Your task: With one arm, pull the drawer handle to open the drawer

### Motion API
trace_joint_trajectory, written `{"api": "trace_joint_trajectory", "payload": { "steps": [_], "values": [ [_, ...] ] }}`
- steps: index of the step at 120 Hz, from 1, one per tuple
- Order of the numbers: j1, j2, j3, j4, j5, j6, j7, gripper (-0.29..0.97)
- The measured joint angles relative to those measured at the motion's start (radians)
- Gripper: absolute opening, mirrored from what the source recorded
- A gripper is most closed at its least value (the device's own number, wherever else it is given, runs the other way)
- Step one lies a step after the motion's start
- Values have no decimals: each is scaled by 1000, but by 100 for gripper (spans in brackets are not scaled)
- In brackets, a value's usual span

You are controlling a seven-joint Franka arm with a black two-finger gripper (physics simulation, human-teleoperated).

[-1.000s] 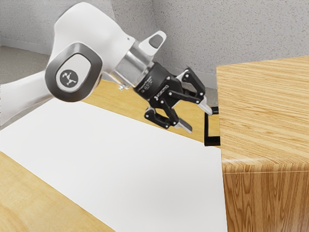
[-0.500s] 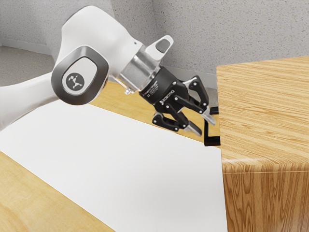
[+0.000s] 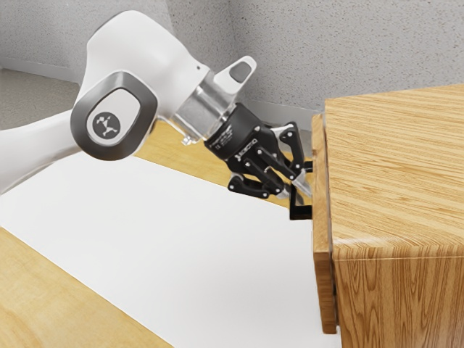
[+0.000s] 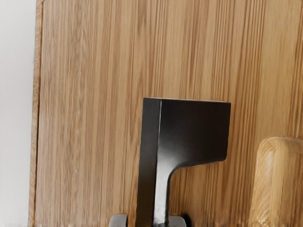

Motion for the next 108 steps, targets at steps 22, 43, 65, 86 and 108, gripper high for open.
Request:
{"api": "trace_joint_trajectory", "payload": {
  "steps": [22, 43, 65, 86, 108],
  "values": [
    [59, 1, -38, -39, -4, 0, -1, -3],
    [109, 1, -71, -67, -9, 0, -2, -2],
    [174, 1, -117, -102, -21, 0, -3, 0],
    [249, 5, -163, -142, -34, 0, -5, 0],
    [366, 17, -237, -201, -58, 0, -5, 0]
  ]
}}
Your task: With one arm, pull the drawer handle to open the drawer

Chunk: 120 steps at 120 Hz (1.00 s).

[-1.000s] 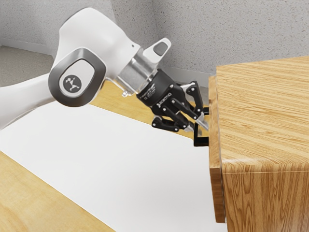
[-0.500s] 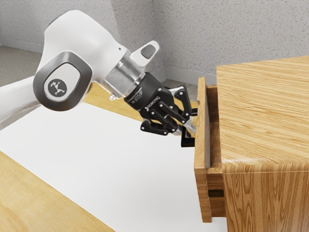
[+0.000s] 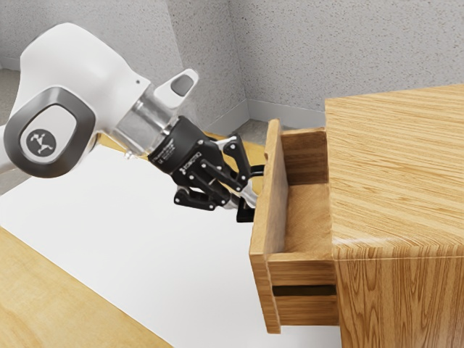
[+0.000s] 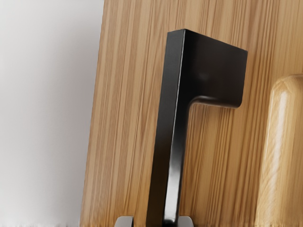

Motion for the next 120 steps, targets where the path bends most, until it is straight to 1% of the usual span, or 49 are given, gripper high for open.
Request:
{"api": "trace_joint_trajectory", "payload": {
  "steps": [13, 30, 50, 58, 74, 80, 85, 90, 94, 98, 102, 104, 108, 111, 115, 120],
  "values": [
    [69, 14, -36, -36, -14, -1, 0, 0],
    [131, 33, -64, -68, -27, -3, 0, 0],
    [219, 58, -118, -113, -43, -6, 0, -1],
    [267, 77, -150, -139, -46, -7, 0, -2],
    [403, 139, -240, -196, -69, -19, 2, -2],
    [481, 146, -318, -202, -87, -27, 3, 3],
    [538, 149, -377, -201, -97, -34, 3, 13],
    [572, 144, -415, -186, -104, -41, 4, 23],
    [594, 109, -427, -156, -105, -45, 4, 30],
    [622, 27, -430, -99, -107, -50, 4, 36],
    [641, -128, -415, 46, -111, -70, 3, 41],
    [645, -220, -399, 142, -113, -87, 2, 43],
    [649, -432, -342, 370, -131, -140, -3, 47],
    [651, -548, -300, 493, -147, -179, -8, 50],
    [650, -639, -265, 590, -160, -225, -19, 52],
    [646, -696, -241, 657, -165, -276, -37, 55]
  ]
}}
